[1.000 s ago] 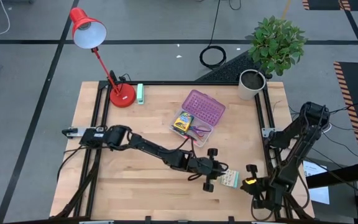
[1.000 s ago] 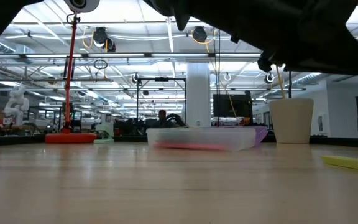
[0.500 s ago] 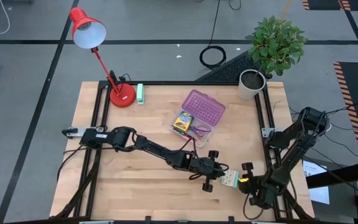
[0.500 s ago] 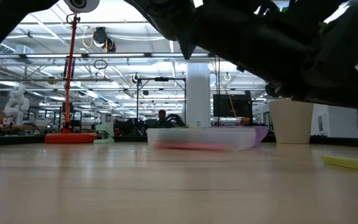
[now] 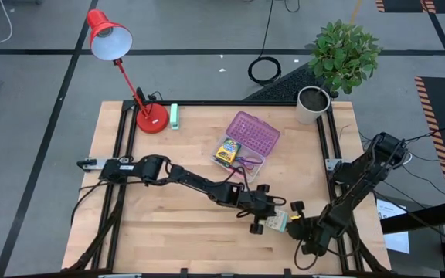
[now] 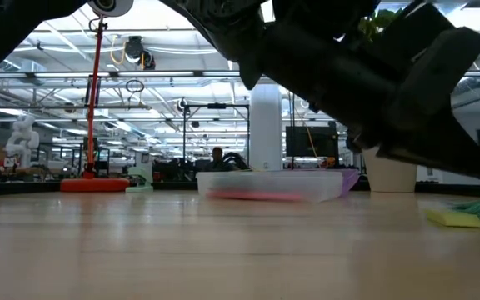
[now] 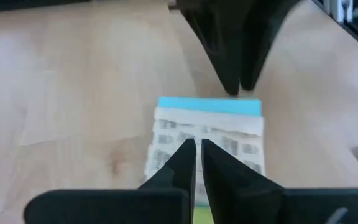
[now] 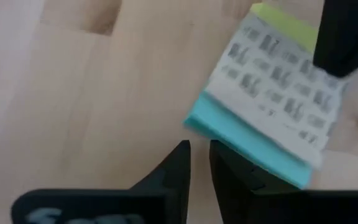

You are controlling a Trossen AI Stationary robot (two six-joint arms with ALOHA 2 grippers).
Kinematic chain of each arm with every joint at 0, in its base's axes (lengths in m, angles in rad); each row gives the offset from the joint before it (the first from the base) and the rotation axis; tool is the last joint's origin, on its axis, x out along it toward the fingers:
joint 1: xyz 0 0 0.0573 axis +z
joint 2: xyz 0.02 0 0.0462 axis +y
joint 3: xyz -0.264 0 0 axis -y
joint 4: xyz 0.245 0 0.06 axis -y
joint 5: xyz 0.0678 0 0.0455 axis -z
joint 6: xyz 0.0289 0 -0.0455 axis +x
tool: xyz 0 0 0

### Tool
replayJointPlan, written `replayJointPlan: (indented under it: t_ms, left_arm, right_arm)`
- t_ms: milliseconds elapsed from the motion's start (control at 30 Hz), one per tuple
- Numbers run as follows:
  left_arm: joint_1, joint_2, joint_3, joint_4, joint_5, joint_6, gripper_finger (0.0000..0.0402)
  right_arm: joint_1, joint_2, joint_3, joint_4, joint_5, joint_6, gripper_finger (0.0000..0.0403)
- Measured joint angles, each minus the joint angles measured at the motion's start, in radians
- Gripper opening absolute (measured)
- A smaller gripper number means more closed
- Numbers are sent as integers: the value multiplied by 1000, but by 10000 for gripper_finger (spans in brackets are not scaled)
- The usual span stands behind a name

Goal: Pack school essentials
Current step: Put the blue sticky notes into the purple supply box

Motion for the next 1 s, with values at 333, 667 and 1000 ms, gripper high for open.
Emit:
replayJointPlan:
  t_ms: [333,667,1000]
  left_arm:
    - [9,57,1,13,31,13,31]
    - [17,79,4,11,31,13,31]
    - [21,80,2,12,37,16,31]
  right_arm:
    - [49,0,2,10,50,-78,110]
    - [58,0,3,17,84,-316,187]
    - [34,0,3,-68,135,-462,230]
